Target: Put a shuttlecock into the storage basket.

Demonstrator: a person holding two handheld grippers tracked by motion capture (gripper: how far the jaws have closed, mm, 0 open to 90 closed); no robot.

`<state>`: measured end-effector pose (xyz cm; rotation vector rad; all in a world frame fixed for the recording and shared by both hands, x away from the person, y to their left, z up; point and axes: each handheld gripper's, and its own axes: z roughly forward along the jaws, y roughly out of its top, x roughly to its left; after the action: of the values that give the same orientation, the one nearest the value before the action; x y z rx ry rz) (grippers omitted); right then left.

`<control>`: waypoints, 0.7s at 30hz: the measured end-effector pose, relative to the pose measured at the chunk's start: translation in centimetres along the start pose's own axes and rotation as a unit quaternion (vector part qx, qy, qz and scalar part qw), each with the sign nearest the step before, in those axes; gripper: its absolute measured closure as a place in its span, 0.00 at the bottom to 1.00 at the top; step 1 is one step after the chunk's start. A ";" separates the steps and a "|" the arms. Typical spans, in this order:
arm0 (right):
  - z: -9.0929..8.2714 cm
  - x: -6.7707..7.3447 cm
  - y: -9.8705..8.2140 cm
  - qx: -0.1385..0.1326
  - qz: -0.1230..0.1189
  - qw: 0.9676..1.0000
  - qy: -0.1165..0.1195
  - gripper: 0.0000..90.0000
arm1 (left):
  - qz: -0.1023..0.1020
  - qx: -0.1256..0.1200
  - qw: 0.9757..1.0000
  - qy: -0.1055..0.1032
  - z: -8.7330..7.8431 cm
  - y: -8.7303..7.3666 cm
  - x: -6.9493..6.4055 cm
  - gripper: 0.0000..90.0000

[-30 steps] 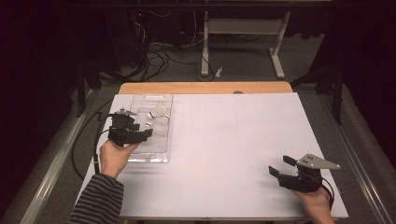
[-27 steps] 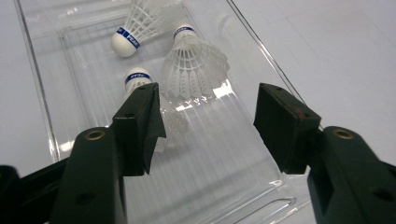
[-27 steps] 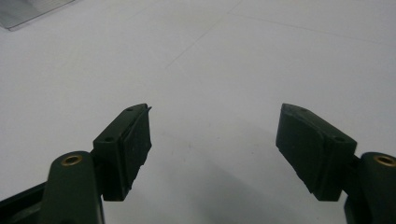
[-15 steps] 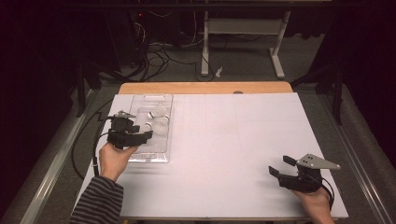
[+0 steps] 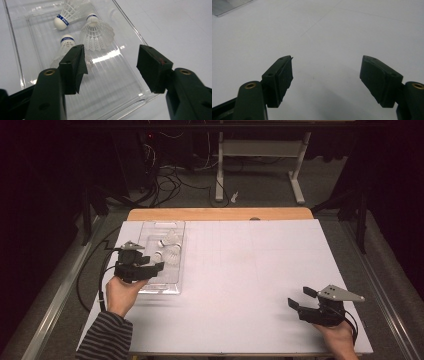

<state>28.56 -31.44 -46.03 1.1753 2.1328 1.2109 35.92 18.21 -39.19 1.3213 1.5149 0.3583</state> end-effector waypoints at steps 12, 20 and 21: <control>0.0 0.0 0.0 0.000 0.000 1.000 0.000 0.30 | -0.003 -0.008 1.000 -0.004 -0.6 -0.3 0.2 0.44; 0.0 0.0 0.0 -0.001 0.000 1.000 0.001 0.30 | -0.005 -0.011 1.000 -0.008 -0.9 -0.5 0.1 0.44; 0.0 0.0 0.0 -0.001 0.000 1.000 0.001 0.30 | -0.005 -0.012 1.000 -0.008 -0.9 -0.6 0.1 0.44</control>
<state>28.54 -31.43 -46.03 1.1746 2.1322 1.2135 34.86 18.45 -39.28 1.2945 1.4989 0.3567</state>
